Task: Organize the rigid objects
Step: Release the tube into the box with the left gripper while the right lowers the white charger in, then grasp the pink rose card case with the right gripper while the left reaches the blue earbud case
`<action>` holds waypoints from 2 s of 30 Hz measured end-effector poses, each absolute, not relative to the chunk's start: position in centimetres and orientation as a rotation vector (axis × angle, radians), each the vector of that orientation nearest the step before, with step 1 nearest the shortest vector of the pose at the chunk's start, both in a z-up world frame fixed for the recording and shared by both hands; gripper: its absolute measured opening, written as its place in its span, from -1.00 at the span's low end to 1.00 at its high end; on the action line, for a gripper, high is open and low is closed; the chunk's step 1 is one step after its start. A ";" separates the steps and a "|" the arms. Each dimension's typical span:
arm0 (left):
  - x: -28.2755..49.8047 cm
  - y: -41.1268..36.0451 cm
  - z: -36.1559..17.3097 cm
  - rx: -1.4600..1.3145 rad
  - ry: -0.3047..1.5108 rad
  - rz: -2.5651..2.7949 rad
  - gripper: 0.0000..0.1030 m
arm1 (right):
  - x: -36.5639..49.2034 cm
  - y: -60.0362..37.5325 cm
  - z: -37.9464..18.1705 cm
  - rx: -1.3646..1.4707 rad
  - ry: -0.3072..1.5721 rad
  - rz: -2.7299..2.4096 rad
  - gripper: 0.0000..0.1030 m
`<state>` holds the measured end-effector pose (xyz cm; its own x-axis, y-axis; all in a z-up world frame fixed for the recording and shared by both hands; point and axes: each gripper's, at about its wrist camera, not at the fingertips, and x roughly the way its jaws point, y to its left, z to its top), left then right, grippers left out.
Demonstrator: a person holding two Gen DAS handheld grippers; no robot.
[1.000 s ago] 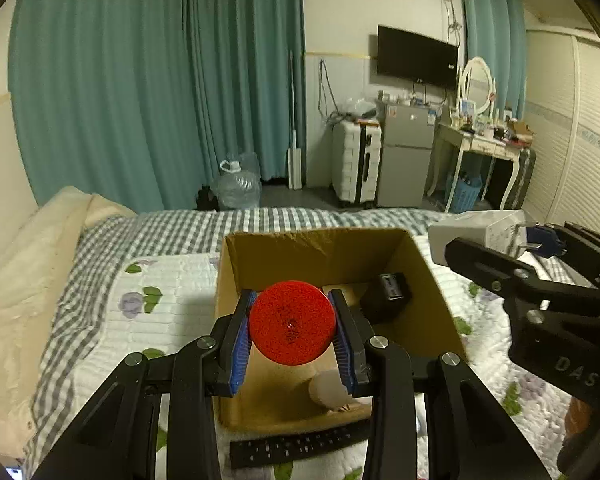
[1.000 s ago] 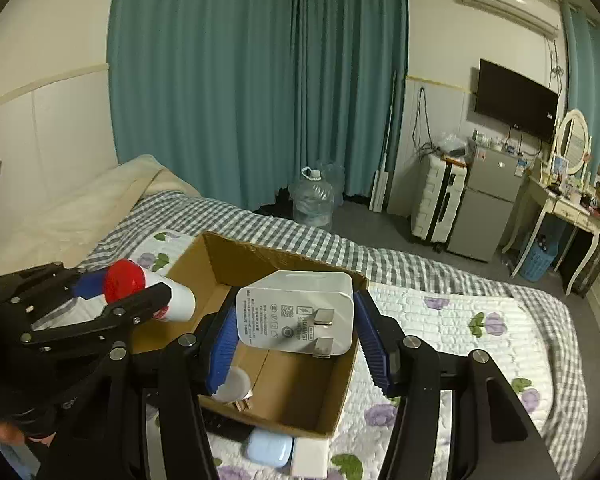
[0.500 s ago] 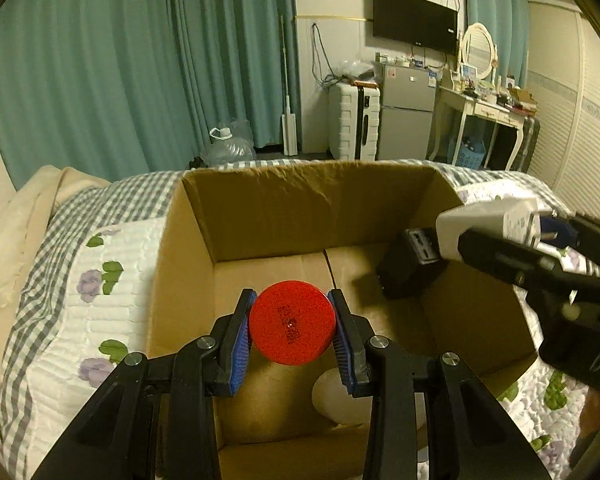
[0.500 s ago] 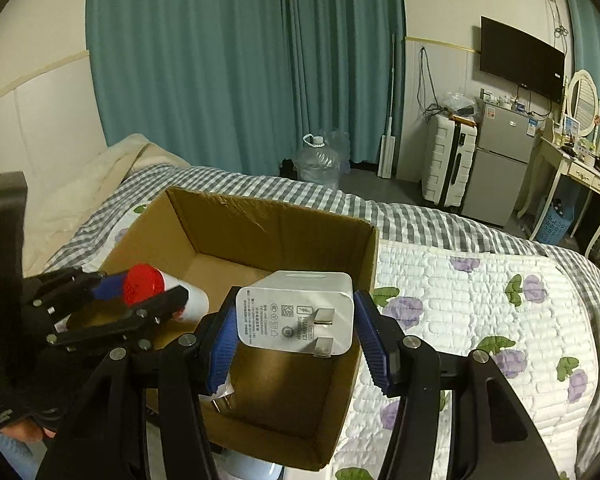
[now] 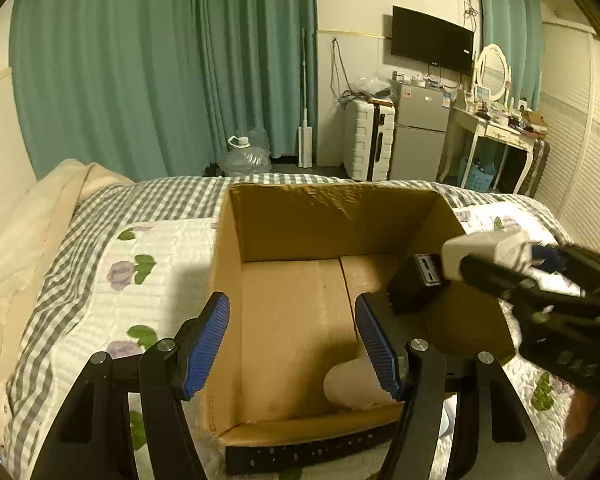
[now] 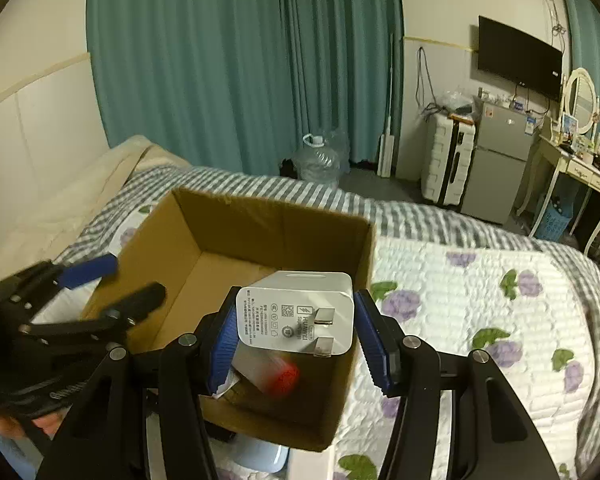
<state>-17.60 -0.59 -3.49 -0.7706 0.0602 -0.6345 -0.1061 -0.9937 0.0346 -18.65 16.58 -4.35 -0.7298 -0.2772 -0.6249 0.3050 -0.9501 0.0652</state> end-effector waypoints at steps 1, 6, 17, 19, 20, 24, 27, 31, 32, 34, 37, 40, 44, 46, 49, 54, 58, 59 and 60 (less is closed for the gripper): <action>-17.5 -0.7 -3.5 -1.027 0.103 2.875 0.32 | -18.8 16.4 -4.7 0.967 0.059 -2.654 0.06; -16.9 -1.2 -3.6 -1.030 0.085 2.886 0.32 | -19.4 16.1 -6.7 1.021 0.051 -2.637 0.04; -15.3 -1.5 -2.8 -1.038 0.072 2.893 0.32 | -18.1 17.0 -4.7 0.987 0.029 -2.700 0.23; -14.4 -1.5 -2.0 -1.028 0.065 2.896 0.32 | -17.1 17.3 -3.6 0.970 0.048 -2.724 0.34; -14.1 -1.5 -1.8 -1.025 0.064 2.896 0.32 | -16.5 17.4 -3.0 0.962 0.055 -2.731 0.37; -11.7 -1.5 -0.2 -1.000 0.069 2.902 0.32 | -13.5 17.8 -0.1 0.920 0.100 -2.759 0.52; -9.3 -1.4 0.7 -0.985 0.107 2.908 0.33 | -11.2 17.9 1.5 0.908 0.112 -2.754 0.75; -6.8 -2.2 0.6 -1.008 0.072 2.888 0.37 | -7.5 17.7 1.8 0.900 0.158 -2.743 0.87; -6.2 -2.4 0.3 -1.018 0.064 2.889 0.38 | -6.6 17.6 1.4 0.907 0.173 -2.733 0.88; -5.0 -2.8 -0.6 -1.042 0.062 2.890 0.38 | -5.4 17.2 0.3 0.937 0.190 -2.706 0.89; -3.9 -3.2 -2.2 -1.083 0.036 2.885 0.38 | -4.2 16.8 -2.5 1.020 0.208 -2.647 0.89; -2.9 -3.6 -4.5 -1.123 0.012 2.873 0.38 | -3.7 16.0 -6.0 1.116 0.235 -2.585 0.89; -3.2 -3.2 -7.7 -1.194 0.045 2.846 0.38 | -3.8 14.9 -10.6 1.227 0.296 -2.495 0.89; -3.1 -3.1 -8.8 -1.231 0.055 2.827 0.38 | -3.9 14.4 -12.3 1.257 0.319 -2.462 0.89; -3.3 -3.0 -10.1 -1.271 0.065 2.812 0.38 | -4.4 14.3 -14.6 1.322 0.311 -2.408 0.89; -3.9 -3.1 -11.5 -1.320 0.086 2.802 0.38 | -5.2 14.0 -16.3 1.361 0.298 -2.342 0.89; -4.2 -3.1 -11.9 -1.345 0.090 2.795 0.38 | -5.8 13.6 -17.0 1.369 0.302 -2.315 0.89; -4.2 -3.1 -12.0 -1.348 0.092 2.795 0.38 | -5.9 13.6 -17.1 1.368 0.301 -2.312 0.86; -4.2 -3.1 -12.0 -1.351 0.093 2.794 0.38 | -5.8 13.6 -17.2 1.365 0.305 -2.310 0.70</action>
